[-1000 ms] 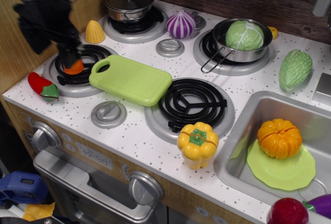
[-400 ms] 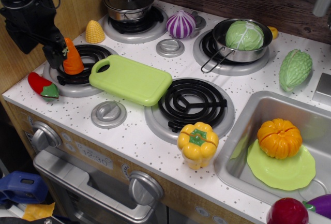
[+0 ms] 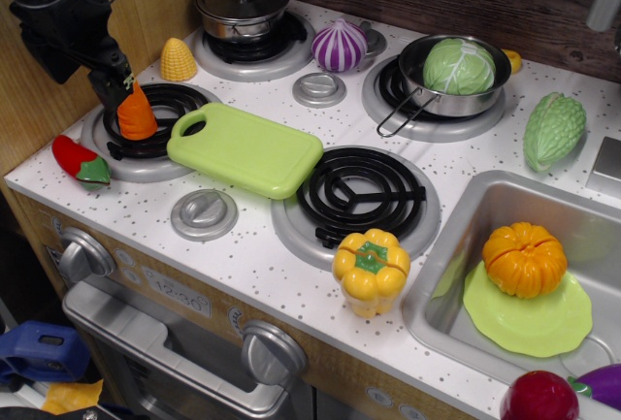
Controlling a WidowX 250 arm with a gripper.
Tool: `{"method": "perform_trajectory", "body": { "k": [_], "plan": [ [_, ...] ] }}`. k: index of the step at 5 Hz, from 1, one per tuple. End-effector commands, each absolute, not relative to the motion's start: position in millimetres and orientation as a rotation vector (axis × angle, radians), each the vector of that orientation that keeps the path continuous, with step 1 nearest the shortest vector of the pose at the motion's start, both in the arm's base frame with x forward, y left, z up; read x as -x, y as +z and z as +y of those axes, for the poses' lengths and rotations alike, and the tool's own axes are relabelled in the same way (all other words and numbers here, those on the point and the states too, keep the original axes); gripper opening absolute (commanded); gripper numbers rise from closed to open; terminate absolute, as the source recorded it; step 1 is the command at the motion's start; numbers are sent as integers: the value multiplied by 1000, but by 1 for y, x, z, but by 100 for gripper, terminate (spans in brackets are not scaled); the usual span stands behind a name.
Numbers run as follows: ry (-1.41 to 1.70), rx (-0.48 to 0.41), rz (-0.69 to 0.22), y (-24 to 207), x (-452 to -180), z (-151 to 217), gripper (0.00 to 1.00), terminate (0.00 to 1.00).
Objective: Put carrot on cutting board
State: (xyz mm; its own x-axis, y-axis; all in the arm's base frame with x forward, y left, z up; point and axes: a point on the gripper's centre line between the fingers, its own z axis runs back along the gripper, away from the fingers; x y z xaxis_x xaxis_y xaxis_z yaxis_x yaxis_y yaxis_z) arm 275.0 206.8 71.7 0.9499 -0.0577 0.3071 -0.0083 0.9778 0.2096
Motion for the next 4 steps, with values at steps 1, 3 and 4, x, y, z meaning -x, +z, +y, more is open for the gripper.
{"method": "perform_trajectory", "body": {
  "k": [1, 3, 4],
  "plan": [
    [-24, -224, -382, 78, -284, 207, 100, 0],
    [-14, -191, -420, 65, -285, 200, 100, 0],
    [-24, -176, -449, 56, -291, 200, 100, 0]
  ]
}}
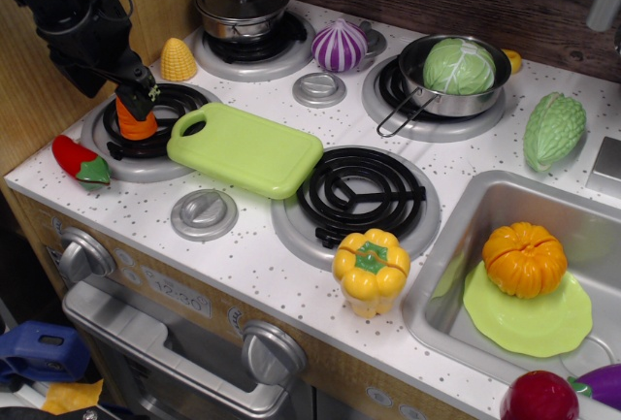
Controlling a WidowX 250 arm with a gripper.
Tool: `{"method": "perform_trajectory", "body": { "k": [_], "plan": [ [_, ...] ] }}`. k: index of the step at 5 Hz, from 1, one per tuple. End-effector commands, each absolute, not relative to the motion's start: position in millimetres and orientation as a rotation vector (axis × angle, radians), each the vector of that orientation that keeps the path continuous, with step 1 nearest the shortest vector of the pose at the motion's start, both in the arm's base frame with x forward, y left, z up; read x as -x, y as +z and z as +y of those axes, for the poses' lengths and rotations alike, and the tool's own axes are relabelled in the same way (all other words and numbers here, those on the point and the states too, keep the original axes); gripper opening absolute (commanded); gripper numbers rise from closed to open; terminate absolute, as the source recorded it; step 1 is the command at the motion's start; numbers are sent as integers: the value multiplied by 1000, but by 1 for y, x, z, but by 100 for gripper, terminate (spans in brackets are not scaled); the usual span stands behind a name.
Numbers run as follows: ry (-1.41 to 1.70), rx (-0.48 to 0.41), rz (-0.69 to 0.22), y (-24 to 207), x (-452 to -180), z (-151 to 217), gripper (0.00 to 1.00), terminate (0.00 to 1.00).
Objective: Put carrot on cutting board
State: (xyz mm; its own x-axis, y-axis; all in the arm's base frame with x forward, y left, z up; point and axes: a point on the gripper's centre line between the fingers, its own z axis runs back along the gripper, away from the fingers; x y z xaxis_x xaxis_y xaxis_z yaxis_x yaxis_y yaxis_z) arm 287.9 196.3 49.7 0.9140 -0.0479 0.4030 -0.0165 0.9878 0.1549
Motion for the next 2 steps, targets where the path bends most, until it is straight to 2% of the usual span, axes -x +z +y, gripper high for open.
{"method": "perform_trajectory", "body": {
  "k": [1, 2],
  "plan": [
    [-34, -153, -460, 52, -300, 202, 100, 0],
    [-39, -152, -460, 49, -301, 197, 0, 0]
  ]
}}
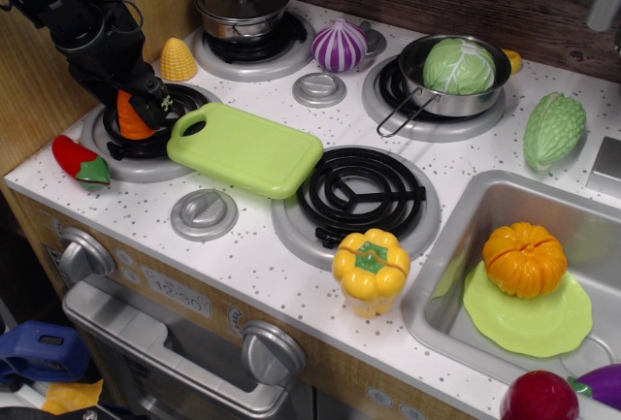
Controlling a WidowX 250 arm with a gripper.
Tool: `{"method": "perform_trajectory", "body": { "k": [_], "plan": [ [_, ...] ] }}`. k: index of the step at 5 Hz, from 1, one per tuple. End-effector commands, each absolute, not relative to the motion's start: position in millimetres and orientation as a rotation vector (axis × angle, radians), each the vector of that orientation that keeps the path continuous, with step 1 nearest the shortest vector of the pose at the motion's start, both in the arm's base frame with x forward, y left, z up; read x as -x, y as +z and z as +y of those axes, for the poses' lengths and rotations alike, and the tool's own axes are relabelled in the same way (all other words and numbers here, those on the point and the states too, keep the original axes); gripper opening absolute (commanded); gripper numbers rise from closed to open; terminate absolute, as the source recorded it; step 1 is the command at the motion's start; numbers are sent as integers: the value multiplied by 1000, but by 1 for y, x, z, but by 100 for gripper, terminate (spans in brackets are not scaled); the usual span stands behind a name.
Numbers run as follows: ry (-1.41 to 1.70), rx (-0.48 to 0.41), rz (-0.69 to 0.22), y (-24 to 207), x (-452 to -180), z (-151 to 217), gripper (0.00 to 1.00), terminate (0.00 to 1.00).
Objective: Put carrot on cutting board
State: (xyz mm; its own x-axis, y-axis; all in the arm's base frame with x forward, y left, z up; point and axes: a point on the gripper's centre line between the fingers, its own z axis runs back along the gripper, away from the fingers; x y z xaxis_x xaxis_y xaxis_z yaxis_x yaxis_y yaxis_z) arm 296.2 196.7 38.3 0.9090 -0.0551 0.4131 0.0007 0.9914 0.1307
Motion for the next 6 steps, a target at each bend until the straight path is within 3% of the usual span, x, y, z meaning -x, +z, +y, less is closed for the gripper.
{"method": "perform_trajectory", "body": {
  "k": [1, 2, 3, 4, 6],
  "plan": [
    [-40, -167, -432, 58, -301, 194, 0, 0],
    [-54, -238, -397, 90, -309, 189, 0, 0],
    [-17, -233, -379, 103, -317, 173, 0, 0],
    [46, -193, -381, 105, -321, 149, 0, 0],
    [102, -166, -428, 81, -318, 109, 0, 0]
  ]
}}
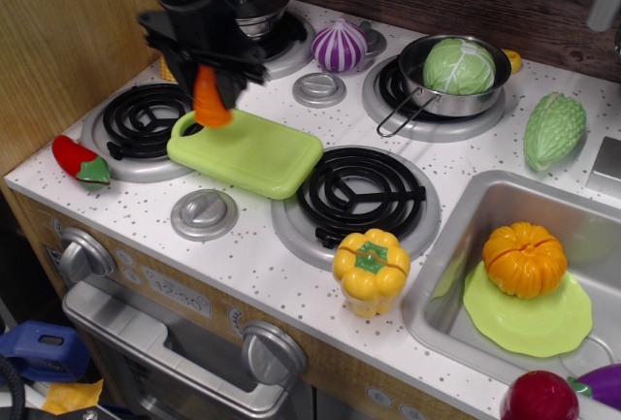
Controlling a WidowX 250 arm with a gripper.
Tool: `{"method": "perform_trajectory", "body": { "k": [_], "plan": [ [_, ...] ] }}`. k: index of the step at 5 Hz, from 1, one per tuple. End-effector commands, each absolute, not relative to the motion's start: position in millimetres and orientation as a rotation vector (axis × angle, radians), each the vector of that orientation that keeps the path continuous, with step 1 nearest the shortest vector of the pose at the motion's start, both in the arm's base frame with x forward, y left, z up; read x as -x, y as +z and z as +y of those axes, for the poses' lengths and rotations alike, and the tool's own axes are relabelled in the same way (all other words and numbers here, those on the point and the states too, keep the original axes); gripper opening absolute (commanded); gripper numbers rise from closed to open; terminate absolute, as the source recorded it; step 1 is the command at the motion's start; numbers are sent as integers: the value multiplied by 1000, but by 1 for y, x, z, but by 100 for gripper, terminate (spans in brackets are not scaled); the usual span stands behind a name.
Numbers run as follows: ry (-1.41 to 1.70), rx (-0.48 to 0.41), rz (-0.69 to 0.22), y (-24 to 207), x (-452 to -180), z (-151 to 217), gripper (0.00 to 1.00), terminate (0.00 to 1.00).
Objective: Put carrot on cutting board
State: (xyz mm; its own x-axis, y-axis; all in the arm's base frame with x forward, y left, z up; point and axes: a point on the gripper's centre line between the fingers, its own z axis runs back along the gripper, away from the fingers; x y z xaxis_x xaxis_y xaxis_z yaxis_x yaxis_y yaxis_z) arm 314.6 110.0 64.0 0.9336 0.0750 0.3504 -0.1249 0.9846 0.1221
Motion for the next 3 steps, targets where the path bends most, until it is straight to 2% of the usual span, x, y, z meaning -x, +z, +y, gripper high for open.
{"method": "perform_trajectory", "body": {
  "k": [1, 2, 3],
  "plan": [
    [100, -152, -453, 69, -318, 104, 0, 0],
    [90, -167, -478, 66, -317, 102, 100, 0],
    [75, -151, -501, 65, -316, 102, 100, 100]
  ]
}}
